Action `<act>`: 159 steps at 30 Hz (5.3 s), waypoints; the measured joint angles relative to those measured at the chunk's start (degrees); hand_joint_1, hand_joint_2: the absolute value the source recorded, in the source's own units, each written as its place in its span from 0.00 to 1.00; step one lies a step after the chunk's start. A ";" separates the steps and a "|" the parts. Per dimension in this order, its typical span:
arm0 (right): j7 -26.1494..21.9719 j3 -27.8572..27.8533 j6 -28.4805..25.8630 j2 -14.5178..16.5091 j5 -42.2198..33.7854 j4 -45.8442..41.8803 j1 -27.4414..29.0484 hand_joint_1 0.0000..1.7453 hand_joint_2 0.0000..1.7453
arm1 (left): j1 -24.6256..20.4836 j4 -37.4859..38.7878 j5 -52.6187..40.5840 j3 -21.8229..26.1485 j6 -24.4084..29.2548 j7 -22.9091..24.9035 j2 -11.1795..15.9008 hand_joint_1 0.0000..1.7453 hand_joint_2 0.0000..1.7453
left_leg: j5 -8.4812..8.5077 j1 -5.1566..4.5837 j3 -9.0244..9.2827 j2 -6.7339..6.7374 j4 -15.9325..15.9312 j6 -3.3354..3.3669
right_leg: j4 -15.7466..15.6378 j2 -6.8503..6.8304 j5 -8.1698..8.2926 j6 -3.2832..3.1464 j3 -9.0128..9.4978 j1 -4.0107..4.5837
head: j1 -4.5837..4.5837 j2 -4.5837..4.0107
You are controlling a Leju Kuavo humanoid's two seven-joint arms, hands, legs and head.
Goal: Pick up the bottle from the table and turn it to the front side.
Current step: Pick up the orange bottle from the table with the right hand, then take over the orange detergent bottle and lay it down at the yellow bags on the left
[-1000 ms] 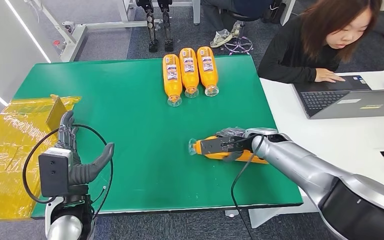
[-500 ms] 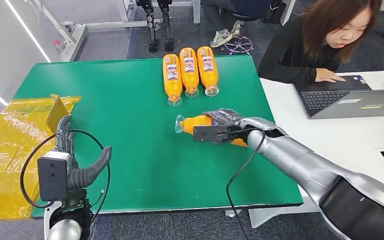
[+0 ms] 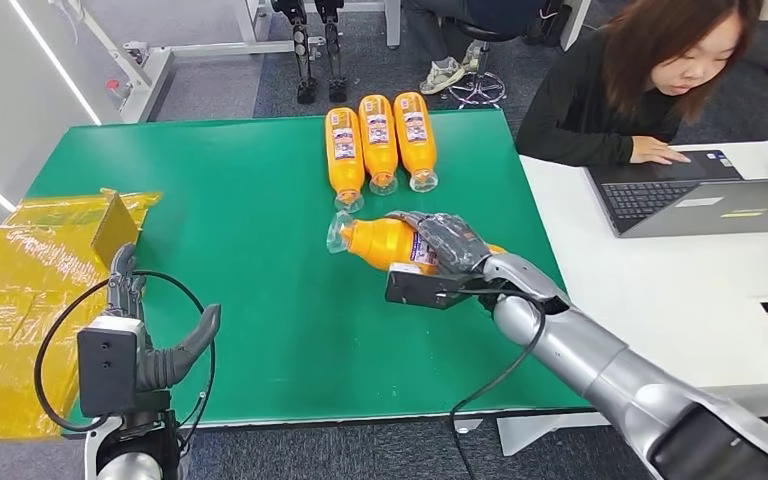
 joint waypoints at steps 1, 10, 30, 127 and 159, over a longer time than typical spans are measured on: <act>-0.17 -1.15 -0.73 -0.17 0.74 -1.72 1.55 1.00 1.00 | 0.04 -0.03 -0.12 -0.02 -0.04 0.00 -0.04 0.00 1.00 | 0.00 0.00 0.00 0.00 0.00 0.00 | 0.00 0.00 0.00 0.00 -0.01 0.00 | -0.01 0.00; -2.74 -8.66 -5.32 -2.36 3.83 -14.23 15.03 1.00 1.00 | -0.43 -0.05 7.29 -2.13 -10.39 0.02 -0.04 0.00 1.00 | 0.00 0.00 -0.07 0.00 0.01 0.00 | -0.01 0.00 0.00 0.00 -0.08 0.00 | -0.01 0.00; -5.69 -12.93 -12.39 -4.83 6.10 -26.71 29.80 1.00 1.00 | -6.59 4.66 28.64 -8.55 -31.63 3.78 1.37 0.00 1.00 | 0.00 0.00 -0.14 0.01 0.02 0.00 | 0.04 0.01 0.00 0.00 -0.17 0.00 | -0.01 0.00; -8.99 -5.33 -3.12 18.38 1.66 -20.62 21.50 1.00 1.00 | -9.15 -0.66 29.74 -12.06 -25.88 3.70 2.61 1.00 1.00 | 0.06 0.00 -0.24 0.04 0.02 -0.07 | 0.17 0.01 0.01 -0.02 -0.25 0.00 | -0.01 0.01; -12.03 -6.64 -2.29 20.71 0.27 -20.38 23.28 0.00 0.00 | -11.25 1.15 22.29 -3.51 -16.38 5.98 2.33 1.00 1.00 | 0.15 0.04 -0.28 0.06 0.02 -0.15 | 0.23 0.03 0.05 -0.07 -0.34 0.02 | -0.01 0.00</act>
